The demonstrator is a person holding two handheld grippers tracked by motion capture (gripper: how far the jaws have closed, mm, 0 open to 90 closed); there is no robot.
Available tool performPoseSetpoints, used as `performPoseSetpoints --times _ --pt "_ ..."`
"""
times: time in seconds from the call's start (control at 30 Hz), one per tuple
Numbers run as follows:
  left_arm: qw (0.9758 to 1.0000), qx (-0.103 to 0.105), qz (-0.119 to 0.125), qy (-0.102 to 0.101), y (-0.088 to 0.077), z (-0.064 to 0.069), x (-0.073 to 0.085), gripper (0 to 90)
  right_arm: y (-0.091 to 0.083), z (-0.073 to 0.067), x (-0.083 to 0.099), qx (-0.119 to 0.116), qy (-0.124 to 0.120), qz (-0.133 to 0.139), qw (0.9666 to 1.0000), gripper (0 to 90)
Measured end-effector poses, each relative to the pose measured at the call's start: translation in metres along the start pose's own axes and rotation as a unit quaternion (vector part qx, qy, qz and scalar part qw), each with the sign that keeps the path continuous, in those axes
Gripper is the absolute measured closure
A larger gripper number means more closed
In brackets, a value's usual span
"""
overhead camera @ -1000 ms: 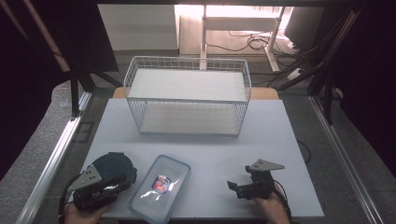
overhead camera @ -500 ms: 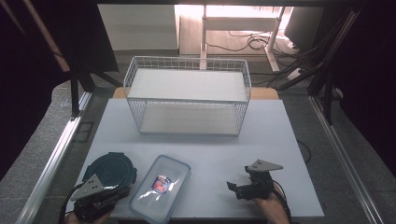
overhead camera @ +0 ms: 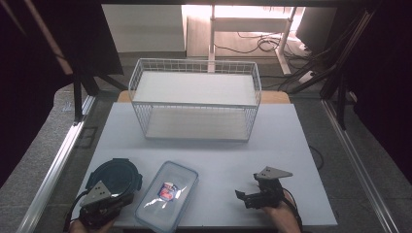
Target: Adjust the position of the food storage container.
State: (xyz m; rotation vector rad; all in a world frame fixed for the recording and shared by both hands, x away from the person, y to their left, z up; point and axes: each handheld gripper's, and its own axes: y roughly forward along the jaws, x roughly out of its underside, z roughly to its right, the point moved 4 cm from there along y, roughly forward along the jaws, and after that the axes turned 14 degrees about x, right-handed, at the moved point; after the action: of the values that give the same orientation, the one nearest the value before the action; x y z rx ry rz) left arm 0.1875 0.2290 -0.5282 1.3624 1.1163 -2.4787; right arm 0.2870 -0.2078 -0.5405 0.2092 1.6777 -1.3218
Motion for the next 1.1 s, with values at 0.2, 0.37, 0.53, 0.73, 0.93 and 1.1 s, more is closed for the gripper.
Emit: performPoseSetpoints --times 0.2,0.37,0.53,0.73,0.93,1.1 --pt "1.0000 0.004 0.000 0.000 -0.002 -0.009 -0.002 90.0 0.000 0.000 0.000 -0.001 -0.005 -0.001 1.0000 3.6" --pt "0.9999 -0.011 0.004 -0.004 -0.006 -0.021 -0.004 90.0 0.001 -0.001 0.001 -0.002 -0.005 -0.003 1.0000 3.6" --pt "0.9996 -0.028 0.007 -0.009 -0.007 -0.033 -0.008 90.0 0.001 -0.001 0.001 -0.004 -0.006 -0.003 1.0000 3.7" --pt "0.9997 -0.021 -0.012 -0.005 -0.003 -0.019 -0.007 90.0 -0.001 -0.004 -0.002 0.000 -0.009 0.008 0.9999 4.0" --pt "0.9962 0.026 -0.083 -0.013 0.024 0.002 0.007 90.0 -0.004 -0.010 -0.004 -0.002 -0.009 0.000 1.0000 1.3" --pt "0.9948 0.056 -0.074 -0.041 0.032 0.003 0.007 90.0 -0.014 -0.024 -0.006 -0.031 -0.013 -0.008 0.9994 0.7"
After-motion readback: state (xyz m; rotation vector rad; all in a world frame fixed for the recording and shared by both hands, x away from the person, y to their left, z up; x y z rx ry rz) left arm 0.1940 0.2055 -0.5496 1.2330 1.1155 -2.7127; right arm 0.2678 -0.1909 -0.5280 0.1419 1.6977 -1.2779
